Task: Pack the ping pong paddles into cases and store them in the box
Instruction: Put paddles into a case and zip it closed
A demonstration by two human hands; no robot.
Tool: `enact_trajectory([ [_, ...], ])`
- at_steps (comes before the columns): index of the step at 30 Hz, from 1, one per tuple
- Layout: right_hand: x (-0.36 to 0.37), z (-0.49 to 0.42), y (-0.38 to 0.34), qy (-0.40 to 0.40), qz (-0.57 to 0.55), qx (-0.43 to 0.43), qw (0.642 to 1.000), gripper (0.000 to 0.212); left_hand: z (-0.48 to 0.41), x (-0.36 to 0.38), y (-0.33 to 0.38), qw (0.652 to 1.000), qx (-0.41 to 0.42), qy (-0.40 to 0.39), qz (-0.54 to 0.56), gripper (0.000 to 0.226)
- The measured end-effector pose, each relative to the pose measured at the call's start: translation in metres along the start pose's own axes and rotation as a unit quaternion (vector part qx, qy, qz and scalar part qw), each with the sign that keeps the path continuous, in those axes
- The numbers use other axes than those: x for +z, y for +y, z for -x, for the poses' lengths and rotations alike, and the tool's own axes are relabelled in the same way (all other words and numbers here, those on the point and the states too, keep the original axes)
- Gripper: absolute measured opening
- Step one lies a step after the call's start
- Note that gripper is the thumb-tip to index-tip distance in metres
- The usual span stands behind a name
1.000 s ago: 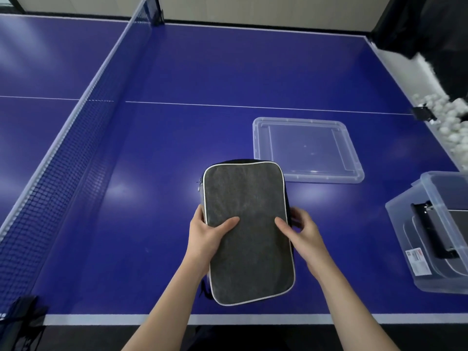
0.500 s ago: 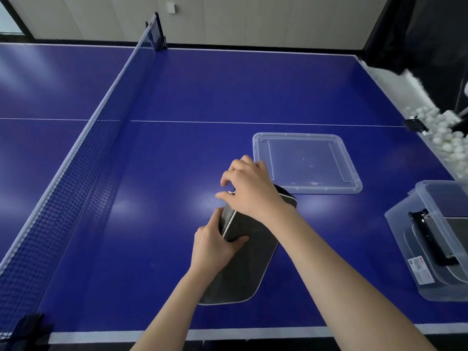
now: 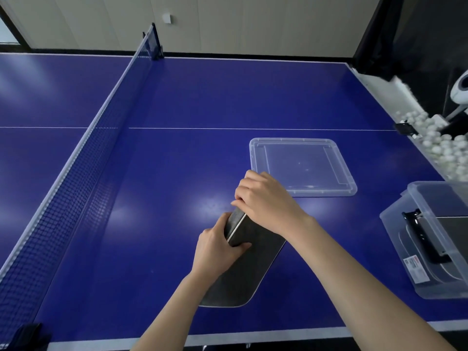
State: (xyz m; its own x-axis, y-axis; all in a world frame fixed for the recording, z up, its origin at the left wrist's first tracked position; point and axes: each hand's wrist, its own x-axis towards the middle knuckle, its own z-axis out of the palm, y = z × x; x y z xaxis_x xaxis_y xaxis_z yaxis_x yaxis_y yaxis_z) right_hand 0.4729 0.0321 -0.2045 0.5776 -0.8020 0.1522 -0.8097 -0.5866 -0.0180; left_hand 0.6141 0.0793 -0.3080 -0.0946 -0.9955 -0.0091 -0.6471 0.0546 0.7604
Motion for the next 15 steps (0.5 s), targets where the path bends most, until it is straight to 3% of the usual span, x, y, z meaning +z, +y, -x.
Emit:
enact_trajectory([
  [8,0.000,0.010,0.010,-0.041,-0.045,0.029,0.998,0.025,0.002,0.006,0.001,0.998,0.019,-0.049,-0.043,0.061],
  [12,0.005,0.020,0.013,0.020,-0.106,0.084,0.991,0.022,0.005,0.008,0.001,0.997,0.021,-0.056,-0.039,0.061],
  [15,0.007,0.024,0.017,0.072,-0.197,0.149,0.966,0.013,0.007,0.007,0.000,0.998,0.019,-0.050,-0.032,0.061],
])
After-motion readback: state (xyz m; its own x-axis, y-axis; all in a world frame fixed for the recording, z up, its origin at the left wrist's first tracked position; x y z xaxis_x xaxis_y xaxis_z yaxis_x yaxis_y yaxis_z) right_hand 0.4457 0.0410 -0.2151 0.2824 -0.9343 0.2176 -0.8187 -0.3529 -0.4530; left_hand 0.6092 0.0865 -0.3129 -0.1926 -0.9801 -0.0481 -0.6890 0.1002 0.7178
